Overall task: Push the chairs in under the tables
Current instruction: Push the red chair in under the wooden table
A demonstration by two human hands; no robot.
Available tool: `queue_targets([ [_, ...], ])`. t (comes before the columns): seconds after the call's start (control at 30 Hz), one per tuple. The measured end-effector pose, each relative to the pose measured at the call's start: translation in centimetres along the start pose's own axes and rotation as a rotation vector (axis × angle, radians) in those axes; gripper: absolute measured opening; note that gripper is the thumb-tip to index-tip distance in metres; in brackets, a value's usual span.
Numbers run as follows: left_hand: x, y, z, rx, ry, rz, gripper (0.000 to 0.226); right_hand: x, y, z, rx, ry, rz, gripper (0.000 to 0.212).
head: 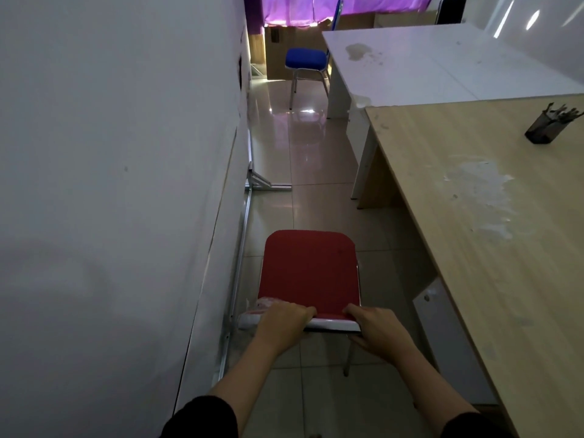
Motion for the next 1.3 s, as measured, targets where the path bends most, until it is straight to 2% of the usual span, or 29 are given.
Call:
queue_targets([
  [0.17, 4.0, -0.2, -3.1, 0.021, -0.069, 0.022, 0.016, 3.2, 1.0, 0.4, 0.023, -0.106, 0.008, 0.023],
  [0.4, 8.3, -0.8, -8.4, 0.114, -0.195, -0.025, 0.02, 7.8, 2.5, -0.6, 0.024, -0.193, 0.007, 0.023],
  [0.63, 14.2, 2.0, -12.4, 0.109, -0.401, -0.111, 0.018, 11.3, 4.1, -0.7, 0.063, -0.406, 0.057, 0.026],
  [0.83, 20.3, 6.5, -12.1, 0.19, -0.597, -0.18, 0.02, 12.8, 5.8, 1.1, 0.08, -0.561, 0.176, 0.029],
  [1.0, 25.4, 7.5, -9.7, 0.219, -0.697, -0.155, 0.015, 12.7, 7.0, 4.5, 0.077, -0.688, 0.228, 0.026],
  [1.2, 30.4, 8.9, -7.5, 0.205, -0.765, -0.099, 0.019, 12.6, 10.3, 8.7, 0.041, -0.719, 0.245, 0.025],
  [1.3, 33.1, 10.1, -7.6, 0.186, -0.793, -0.06, 0.022, 13.5, 11.6, 10.4, 0.04, -0.704, 0.339, 0.028],
])
Point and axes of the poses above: each hand's wrist, its own x-axis towards the middle knuckle, its own y-axis out of the back of the hand, z = x × y, the point moved 4 cm from there along x, towards the middle knuckle, and after that the axes turned 2 degrees about x, right-handed, at the moved point
